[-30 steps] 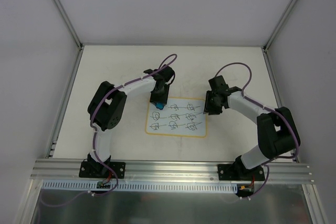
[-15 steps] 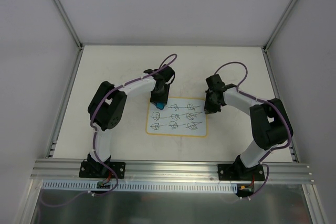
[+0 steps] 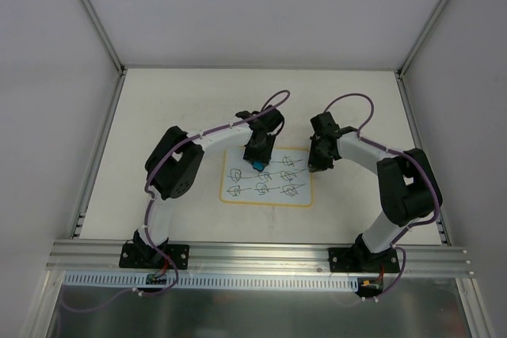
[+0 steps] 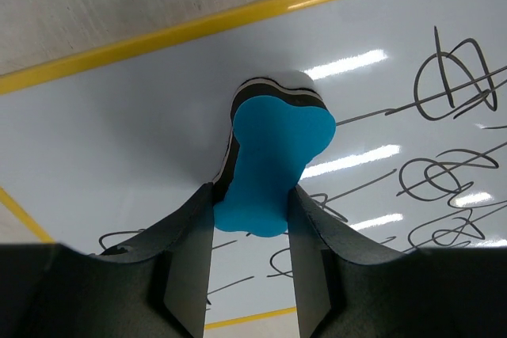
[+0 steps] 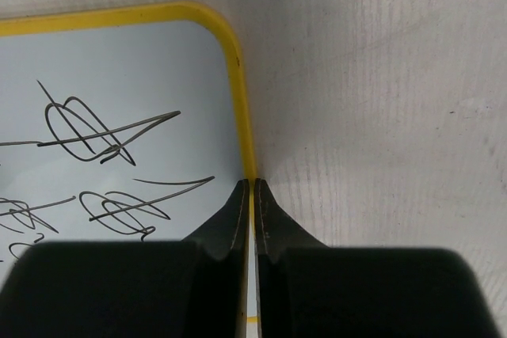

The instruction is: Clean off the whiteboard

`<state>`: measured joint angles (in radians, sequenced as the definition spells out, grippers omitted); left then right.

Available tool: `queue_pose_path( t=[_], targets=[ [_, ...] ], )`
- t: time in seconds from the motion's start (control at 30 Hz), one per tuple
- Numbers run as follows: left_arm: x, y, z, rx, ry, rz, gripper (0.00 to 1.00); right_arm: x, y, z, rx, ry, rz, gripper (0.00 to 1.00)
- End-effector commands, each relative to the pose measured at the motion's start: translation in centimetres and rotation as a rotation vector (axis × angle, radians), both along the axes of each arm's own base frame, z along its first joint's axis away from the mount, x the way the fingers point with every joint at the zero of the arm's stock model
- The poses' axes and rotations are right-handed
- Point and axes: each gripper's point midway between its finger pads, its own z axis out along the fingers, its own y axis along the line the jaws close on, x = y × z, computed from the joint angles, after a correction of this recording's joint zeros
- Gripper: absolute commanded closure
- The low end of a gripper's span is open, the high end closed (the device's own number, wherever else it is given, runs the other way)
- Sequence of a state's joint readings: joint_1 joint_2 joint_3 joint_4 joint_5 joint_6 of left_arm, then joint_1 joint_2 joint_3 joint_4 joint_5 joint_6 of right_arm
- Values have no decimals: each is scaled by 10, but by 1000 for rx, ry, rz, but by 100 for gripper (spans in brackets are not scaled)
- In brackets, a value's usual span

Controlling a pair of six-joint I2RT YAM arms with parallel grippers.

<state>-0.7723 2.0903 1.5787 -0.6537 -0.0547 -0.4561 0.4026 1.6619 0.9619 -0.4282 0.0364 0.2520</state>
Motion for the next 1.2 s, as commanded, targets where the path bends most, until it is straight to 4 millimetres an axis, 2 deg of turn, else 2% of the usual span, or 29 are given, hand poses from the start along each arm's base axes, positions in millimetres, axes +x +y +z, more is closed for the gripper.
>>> queue_pose_path(
  t=[0.0, 0.13, 0.3, 0.37, 0.43, 0.5, 0.73, 1.03, 1.17],
  targets=[
    [-17, 24, -21, 79, 66, 31, 100, -8, -4, -10, -26, 30, -30, 100],
    [-14, 56, -16, 94, 67, 125, 100, -10, -8, -12, -38, 30, -55, 100],
    [-15, 114, -8, 124, 70, 247, 100, -10, -11, -11, -41, 25, -88, 100],
    [-17, 128, -2, 119, 63, 270, 100, -9, -12, -10, -41, 21, -92, 100],
    [-23, 144, -5, 148, 68, 275, 100, -10, -12, -10, -42, 22, -92, 99],
    [-30, 149, -4, 153, 72, 272, 100, -9, -11, -11, -38, 24, -94, 100],
    [-50, 141, -10, 142, 102, 231, 100, -9, -9, -11, -29, 29, -86, 100],
    [-75, 74, -20, 104, 130, 74, 100, -8, -7, -9, -24, 26, -83, 100],
    [-78, 57, -29, 82, 179, 73, 100, -9, -7, -9, -19, 27, -83, 100]
  ],
)
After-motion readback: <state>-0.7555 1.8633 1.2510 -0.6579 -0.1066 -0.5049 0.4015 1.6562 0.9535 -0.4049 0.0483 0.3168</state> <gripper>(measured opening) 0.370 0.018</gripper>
